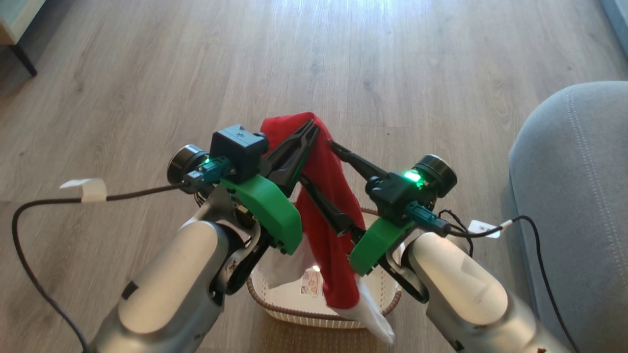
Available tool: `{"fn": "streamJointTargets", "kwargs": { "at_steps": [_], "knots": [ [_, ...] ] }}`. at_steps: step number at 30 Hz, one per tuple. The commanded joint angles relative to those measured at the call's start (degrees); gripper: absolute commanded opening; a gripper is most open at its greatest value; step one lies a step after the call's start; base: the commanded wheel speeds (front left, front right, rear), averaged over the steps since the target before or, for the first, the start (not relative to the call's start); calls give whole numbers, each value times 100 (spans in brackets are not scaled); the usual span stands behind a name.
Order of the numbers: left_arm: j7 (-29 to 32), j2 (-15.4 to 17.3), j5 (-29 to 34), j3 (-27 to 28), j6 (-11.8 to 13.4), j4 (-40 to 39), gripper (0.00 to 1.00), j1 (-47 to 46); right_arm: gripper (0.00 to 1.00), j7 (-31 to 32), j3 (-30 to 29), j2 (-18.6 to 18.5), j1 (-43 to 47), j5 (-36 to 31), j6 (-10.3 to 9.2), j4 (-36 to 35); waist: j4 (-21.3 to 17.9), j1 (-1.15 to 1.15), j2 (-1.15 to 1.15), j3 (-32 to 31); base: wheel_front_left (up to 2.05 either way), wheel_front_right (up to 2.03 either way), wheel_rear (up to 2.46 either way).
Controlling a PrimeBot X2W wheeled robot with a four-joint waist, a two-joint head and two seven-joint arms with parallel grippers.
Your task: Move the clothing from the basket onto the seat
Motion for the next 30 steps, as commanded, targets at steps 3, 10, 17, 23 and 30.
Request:
{"fn": "streamJointTargets", "kwargs": {
  "at_steps": [3, 10, 17, 23, 30],
  "knots": [
    [-7, 82, 30, 258, 33, -145, 0, -373, 100, -74, -23, 71, -129, 89, -2, -141, 34, 0, 0, 34, 0, 0, 0],
    [14, 63, -31, 193, 2, -254, 0, -325, 100, -83, -56, 71, -96, 37, -2, 58, -17, 0, 0, 46, 0, 0, 0],
    [125, 13, -115, 120, 28, -499, 0, -281, 100, -7, -392, 71, -100, -180, -2, 670, -40, 0, 0, 75, 0, 0, 0],
    [119, 8, -185, 120, 43, -552, 0, -226, 0, -54, -493, 71, -175, 58, -2, 833, -76, 0, 0, 127, 0, 0, 0],
    [47, 38, -197, 122, 69, -462, 0, -155, 0, -100, -666, 71, -268, 111, -2, 838, -153, 0, 0, 139, 0, 0, 0]
  ]
}}
